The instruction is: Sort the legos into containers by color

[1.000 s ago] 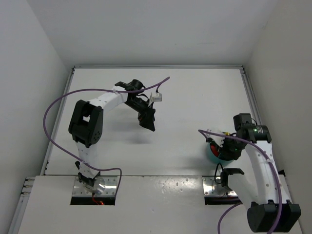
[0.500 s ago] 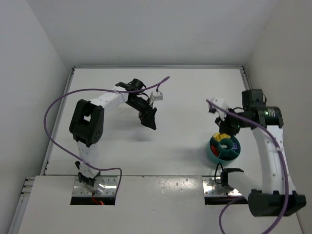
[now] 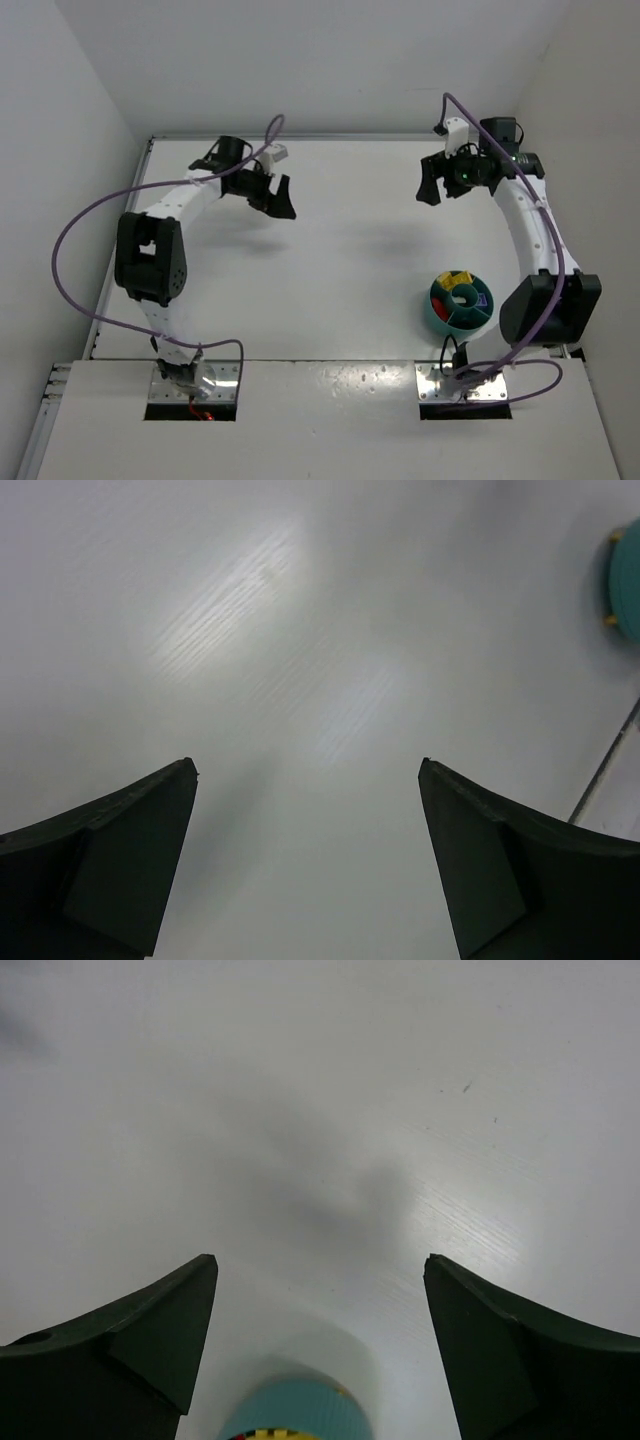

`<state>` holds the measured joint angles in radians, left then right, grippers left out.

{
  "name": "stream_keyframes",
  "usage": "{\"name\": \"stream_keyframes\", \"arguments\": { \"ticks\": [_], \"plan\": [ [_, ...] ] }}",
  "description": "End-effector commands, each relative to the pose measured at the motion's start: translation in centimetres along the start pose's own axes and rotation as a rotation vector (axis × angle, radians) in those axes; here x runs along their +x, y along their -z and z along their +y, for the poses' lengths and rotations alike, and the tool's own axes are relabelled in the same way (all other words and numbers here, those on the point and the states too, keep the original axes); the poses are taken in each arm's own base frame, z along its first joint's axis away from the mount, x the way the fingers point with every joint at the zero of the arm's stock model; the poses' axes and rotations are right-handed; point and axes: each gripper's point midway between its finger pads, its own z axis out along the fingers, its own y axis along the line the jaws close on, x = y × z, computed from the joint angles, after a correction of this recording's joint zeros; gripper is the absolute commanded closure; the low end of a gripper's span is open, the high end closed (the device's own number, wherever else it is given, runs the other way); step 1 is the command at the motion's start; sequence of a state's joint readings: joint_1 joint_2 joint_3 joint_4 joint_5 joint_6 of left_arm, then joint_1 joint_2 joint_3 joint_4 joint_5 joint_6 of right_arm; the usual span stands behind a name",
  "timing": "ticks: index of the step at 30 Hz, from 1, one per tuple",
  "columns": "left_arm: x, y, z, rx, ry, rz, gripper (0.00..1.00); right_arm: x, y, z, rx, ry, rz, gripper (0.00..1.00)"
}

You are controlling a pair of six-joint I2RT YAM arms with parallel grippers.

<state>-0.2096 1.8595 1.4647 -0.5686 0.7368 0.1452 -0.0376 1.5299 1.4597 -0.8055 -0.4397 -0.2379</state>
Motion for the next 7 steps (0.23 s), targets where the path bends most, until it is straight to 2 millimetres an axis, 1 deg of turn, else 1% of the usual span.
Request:
{"name": "stream_keyframes", "arguments": {
  "ticks": [1, 2, 4, 5, 6, 7],
  "plan": [
    [-1.2, 3.7, 2.2, -0.099, 0.086, -0.094, 0.01, -1.9, -1.2, -1.8, 0.07, -0.11, -0.093, 0.15],
    [-0.6, 4.6, 3.0, -0.119, 0.124, -0.101, 0.01, -1.7, -1.4, -2.5, 0.092, -0.112, -0.102, 0.15],
    [0.5, 5.3, 4.2, -0.156, 0.156, -0.097, 0.01, -0.9, -2.3, -2.3, 0.075, -0.155, -0.09, 0.14],
    [0.5, 6.3, 4.9, -0.179, 0.163, -0.12, 0.01, -0.8, -2.2, -2.6, 0.081, -0.17, -0.092, 0.14],
    [1.1, 7.0, 4.9, -0.189, 0.16, -0.122, 0.01, -0.2, -2.7, -2.3, 0.066, -0.183, -0.086, 0.14],
    [1.1, 7.5, 5.1, -0.193, 0.152, -0.137, 0.01, -0.5, -2.7, -2.2, 0.059, -0.191, -0.096, 0.14]
  ]
}}
